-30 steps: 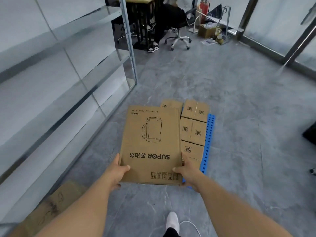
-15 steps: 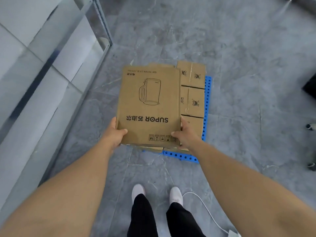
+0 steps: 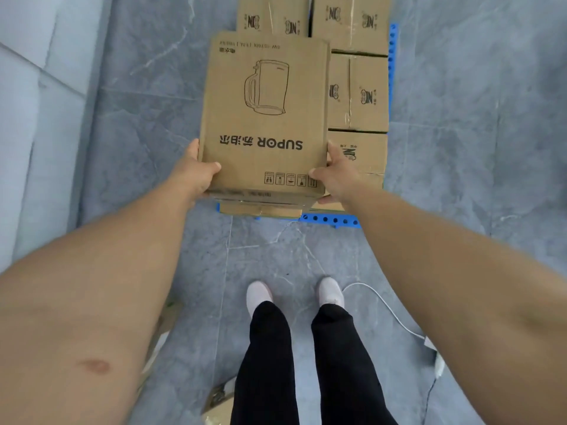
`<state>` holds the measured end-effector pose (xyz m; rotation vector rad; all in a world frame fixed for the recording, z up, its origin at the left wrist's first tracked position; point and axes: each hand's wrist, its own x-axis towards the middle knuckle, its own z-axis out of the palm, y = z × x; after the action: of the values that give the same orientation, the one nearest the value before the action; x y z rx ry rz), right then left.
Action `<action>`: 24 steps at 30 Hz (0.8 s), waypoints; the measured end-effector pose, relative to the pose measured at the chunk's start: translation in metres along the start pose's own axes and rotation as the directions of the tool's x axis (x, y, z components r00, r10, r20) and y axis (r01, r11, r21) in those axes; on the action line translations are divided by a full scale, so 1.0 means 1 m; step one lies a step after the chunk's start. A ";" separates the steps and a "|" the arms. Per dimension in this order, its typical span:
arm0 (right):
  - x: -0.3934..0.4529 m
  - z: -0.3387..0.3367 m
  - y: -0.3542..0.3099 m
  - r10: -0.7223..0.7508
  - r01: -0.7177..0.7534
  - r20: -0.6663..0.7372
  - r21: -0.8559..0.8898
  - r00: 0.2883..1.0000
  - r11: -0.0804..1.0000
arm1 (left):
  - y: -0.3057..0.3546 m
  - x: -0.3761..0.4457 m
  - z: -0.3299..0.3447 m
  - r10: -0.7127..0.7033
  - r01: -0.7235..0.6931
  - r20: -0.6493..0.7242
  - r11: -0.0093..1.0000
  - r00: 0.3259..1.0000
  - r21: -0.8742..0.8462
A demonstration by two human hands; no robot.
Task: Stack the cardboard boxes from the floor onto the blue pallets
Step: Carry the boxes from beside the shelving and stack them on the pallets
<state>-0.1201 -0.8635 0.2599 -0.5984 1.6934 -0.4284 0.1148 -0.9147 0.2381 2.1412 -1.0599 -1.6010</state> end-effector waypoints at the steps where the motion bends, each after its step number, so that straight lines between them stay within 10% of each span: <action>1: 0.005 0.003 0.003 0.004 -0.004 -0.002 -0.003 1.000 1.000 | -0.004 0.005 0.002 0.002 -0.002 0.005 1.000 1.000 -0.003; 24: 0.040 0.029 0.046 0.021 -0.024 -0.043 -0.078 0.999 0.997 | -0.049 0.032 0.012 -0.027 0.022 0.030 0.989 0.999 0.149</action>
<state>-0.1042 -0.8500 0.1956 -0.6302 1.7618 -0.3619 0.1268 -0.9000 0.1815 2.2379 -1.2028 -1.6195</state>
